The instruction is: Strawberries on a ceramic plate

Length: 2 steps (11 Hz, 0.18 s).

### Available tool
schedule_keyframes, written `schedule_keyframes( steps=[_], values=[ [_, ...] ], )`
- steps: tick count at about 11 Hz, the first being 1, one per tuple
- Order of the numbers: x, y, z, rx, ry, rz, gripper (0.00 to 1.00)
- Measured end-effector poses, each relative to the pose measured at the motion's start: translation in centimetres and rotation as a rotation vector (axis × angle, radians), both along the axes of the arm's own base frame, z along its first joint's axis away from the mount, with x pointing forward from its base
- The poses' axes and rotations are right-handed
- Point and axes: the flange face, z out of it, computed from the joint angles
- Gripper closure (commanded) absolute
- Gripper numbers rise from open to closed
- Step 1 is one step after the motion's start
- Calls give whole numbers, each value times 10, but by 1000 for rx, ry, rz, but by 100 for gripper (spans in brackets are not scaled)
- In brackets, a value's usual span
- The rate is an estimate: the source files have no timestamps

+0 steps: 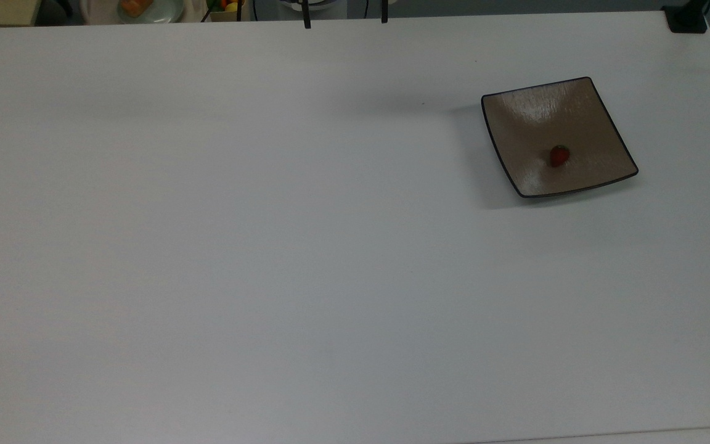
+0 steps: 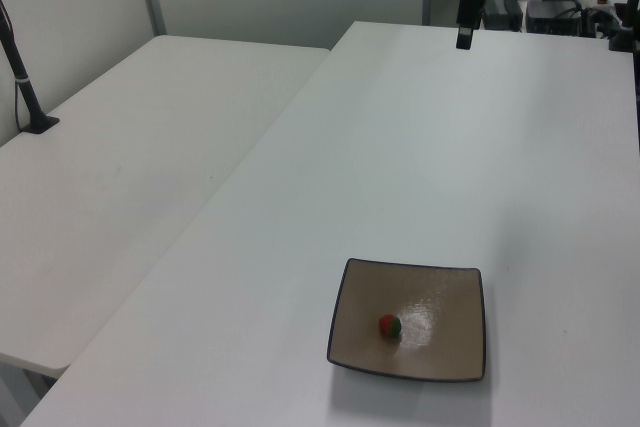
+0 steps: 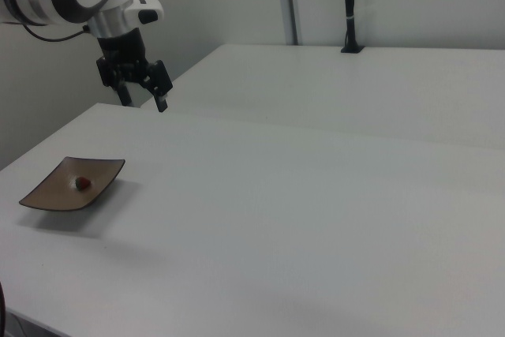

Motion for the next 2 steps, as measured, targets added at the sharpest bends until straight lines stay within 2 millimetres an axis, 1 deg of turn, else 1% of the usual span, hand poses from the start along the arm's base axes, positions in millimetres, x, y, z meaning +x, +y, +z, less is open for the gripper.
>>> schedule_keyframes(
  steps=[2],
  values=[
    [3,2,-7,-2,13,1,0]
  ],
)
